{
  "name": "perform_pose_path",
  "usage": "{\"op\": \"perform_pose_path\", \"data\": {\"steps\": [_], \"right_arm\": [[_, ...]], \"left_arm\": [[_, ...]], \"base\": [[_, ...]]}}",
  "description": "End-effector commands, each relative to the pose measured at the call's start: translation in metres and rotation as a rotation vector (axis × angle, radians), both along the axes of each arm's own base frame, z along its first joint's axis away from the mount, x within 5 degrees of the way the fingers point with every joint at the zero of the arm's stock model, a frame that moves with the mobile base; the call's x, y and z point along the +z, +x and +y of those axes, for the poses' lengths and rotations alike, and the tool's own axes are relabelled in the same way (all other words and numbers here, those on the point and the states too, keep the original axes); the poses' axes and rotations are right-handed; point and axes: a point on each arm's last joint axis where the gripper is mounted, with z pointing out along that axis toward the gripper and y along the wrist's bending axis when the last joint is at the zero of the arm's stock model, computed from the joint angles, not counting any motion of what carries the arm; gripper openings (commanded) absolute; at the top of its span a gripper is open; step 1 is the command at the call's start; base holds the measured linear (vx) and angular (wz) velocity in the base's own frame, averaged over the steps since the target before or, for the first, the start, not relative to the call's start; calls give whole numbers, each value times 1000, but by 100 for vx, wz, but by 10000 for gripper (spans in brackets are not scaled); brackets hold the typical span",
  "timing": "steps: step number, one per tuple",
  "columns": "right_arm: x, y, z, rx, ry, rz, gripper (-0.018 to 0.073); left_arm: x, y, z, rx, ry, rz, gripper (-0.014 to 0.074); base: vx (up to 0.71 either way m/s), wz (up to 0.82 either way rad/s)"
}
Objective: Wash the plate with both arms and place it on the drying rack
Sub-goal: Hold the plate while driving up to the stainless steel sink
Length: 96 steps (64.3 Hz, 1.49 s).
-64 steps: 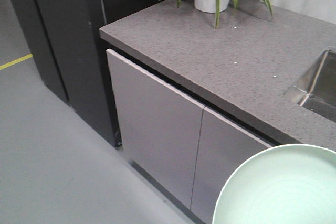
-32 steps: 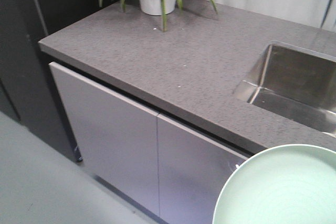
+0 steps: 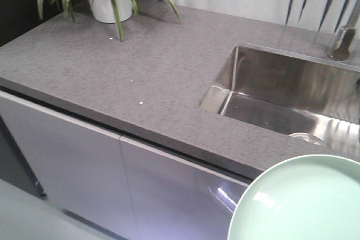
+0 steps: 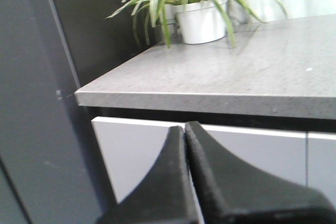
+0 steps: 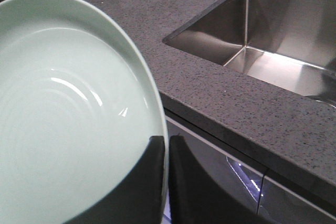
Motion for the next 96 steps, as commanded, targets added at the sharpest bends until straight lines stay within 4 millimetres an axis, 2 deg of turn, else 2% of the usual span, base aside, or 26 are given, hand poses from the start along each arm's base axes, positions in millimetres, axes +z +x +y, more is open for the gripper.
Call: {"op": "perform_pose_path", "data": {"steps": [1, 96], "right_arm": [[13, 4, 0, -17, 24, -72, -1], [13, 4, 0, -17, 24, -72, -1]], "left_arm": [[17, -3, 0, 5, -3, -116, -6], [17, -3, 0, 5, -3, -116, -6]], "base": [[6, -25], [4, -21]]}}
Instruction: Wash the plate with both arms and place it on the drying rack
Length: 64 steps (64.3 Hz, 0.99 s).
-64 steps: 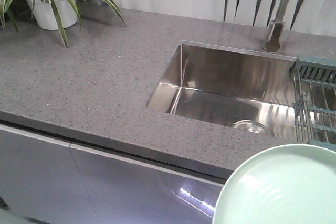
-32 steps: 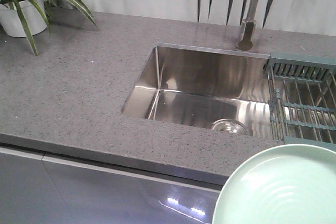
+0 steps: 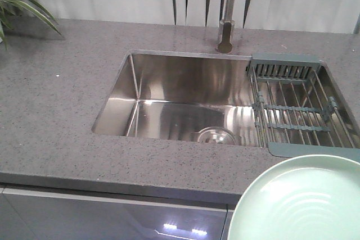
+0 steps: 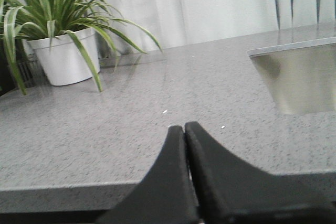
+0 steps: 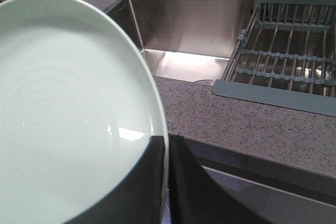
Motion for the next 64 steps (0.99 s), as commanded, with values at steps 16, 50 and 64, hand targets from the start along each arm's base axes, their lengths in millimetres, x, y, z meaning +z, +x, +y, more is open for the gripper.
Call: {"op": "perform_pose_path", "data": {"steps": [16, 50, 64], "right_arm": [[13, 4, 0, -17, 24, -72, -1], [13, 4, 0, -17, 24, -72, -1], [13, 4, 0, -17, 24, -72, -1]], "left_arm": [[17, -3, 0, 5, -3, -116, -6], [17, -3, 0, 5, -3, -116, -6], [17, -3, 0, 5, -3, -116, -6]], "base": [[3, -18], [3, -12], [3, -9]]}}
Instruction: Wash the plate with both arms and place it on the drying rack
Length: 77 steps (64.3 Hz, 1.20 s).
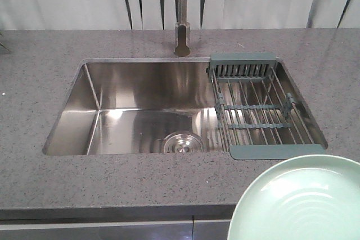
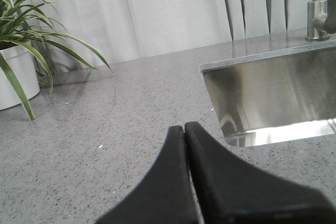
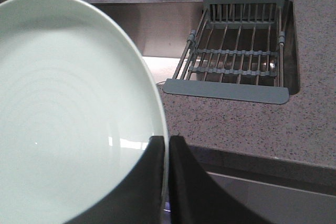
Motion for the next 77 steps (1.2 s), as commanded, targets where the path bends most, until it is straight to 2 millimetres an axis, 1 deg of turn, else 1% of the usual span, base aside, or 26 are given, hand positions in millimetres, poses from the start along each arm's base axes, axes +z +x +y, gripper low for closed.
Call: {"op": "perform_pose_path", "data": {"steps": [1, 77], "right_arm": [[13, 4, 0, -17, 24, -72, -1], [13, 4, 0, -17, 24, -72, -1]], "left_arm": [[17, -3, 0, 5, -3, -116, -6], [17, -3, 0, 5, -3, -116, -6]], "base": [[3, -6], [4, -3]]}}
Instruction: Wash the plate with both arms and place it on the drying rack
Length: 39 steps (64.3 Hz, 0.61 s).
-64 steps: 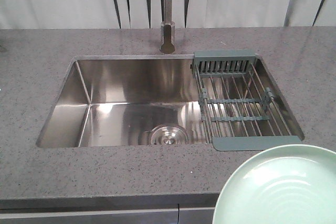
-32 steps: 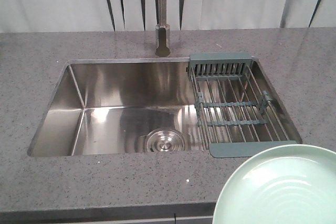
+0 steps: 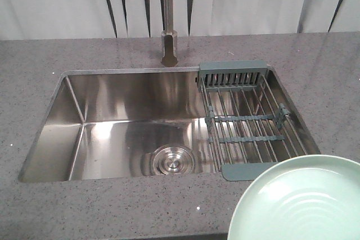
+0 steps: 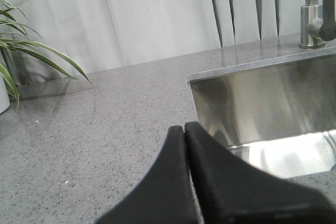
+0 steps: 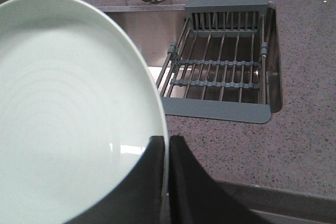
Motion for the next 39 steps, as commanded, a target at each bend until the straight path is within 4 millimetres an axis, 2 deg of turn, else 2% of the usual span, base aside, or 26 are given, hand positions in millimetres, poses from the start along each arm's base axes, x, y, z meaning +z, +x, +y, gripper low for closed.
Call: {"op": "perform_pose_path", "data": {"steps": [1, 39], "right_arm": [[13, 4, 0, -17, 24, -72, -1], [13, 4, 0, -17, 24, -72, -1]], "left_arm": [[17, -3, 0, 5, -3, -116, -6], [17, -3, 0, 5, -3, -116, -6]], "base": [[6, -1], [5, 0]]}}
